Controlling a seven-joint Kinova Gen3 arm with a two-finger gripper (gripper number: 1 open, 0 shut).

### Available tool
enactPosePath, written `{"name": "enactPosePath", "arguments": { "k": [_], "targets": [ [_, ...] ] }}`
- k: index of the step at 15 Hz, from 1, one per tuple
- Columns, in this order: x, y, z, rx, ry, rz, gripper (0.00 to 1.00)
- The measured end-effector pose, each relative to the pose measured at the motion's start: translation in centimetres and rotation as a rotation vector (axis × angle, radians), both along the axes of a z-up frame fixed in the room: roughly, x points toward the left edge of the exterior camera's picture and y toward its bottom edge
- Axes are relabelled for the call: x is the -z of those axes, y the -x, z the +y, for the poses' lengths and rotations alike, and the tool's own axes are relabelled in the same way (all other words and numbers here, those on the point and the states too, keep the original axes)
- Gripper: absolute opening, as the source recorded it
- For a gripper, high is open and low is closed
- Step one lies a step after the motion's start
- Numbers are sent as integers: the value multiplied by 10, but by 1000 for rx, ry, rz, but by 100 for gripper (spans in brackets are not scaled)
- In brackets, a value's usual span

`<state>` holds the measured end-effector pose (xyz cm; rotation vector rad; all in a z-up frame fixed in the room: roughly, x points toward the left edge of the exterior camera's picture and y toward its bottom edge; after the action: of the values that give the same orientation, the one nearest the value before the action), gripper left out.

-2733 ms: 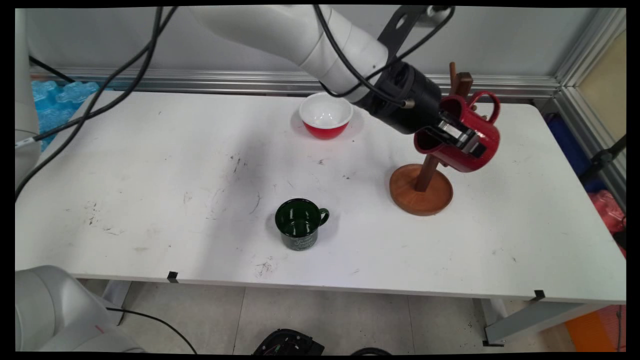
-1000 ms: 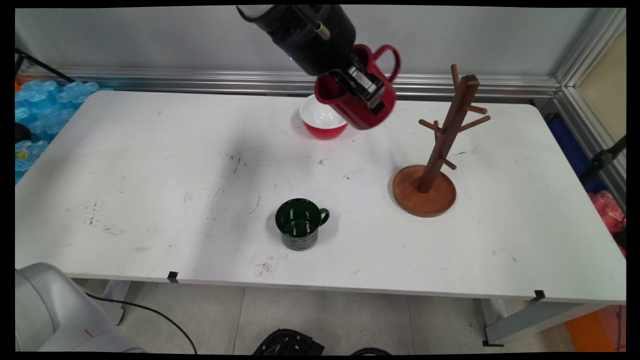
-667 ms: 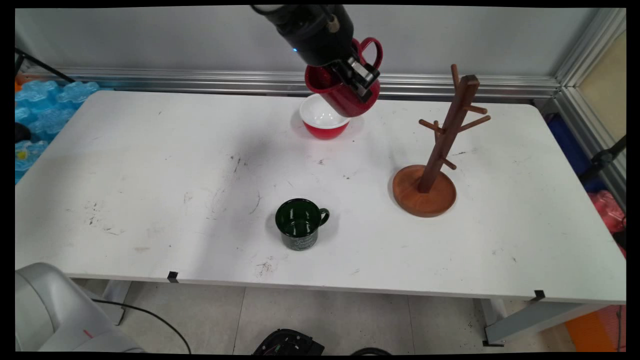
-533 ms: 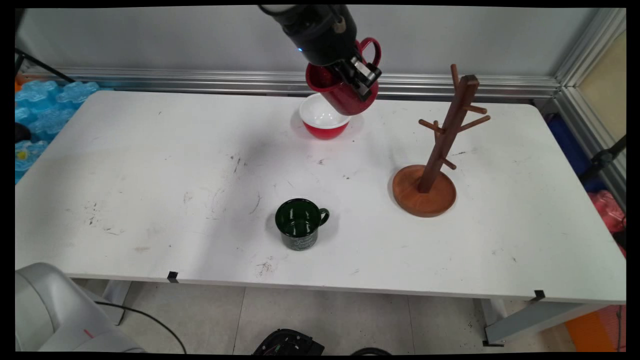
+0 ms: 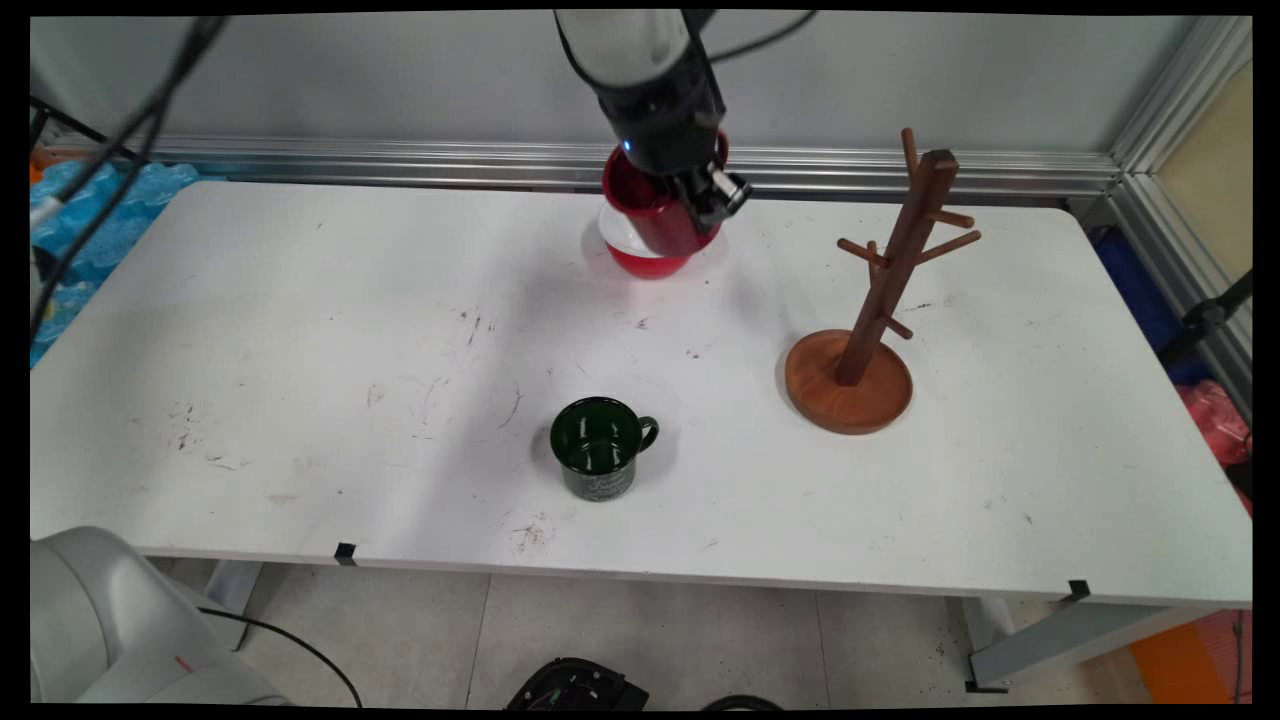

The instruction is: Place the picked object on the table

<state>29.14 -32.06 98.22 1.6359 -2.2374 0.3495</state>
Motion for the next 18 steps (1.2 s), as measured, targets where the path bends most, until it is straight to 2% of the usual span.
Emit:
{"name": "enactPosePath", "arguments": {
  "k": [7,13,18],
  "targets": [
    [62,12,-28,-81,-127,-67,0],
    [99,10,-44,-151,-213,-101,0],
    [123,7,-56,-174,-262,-115,0]
  ]
}}
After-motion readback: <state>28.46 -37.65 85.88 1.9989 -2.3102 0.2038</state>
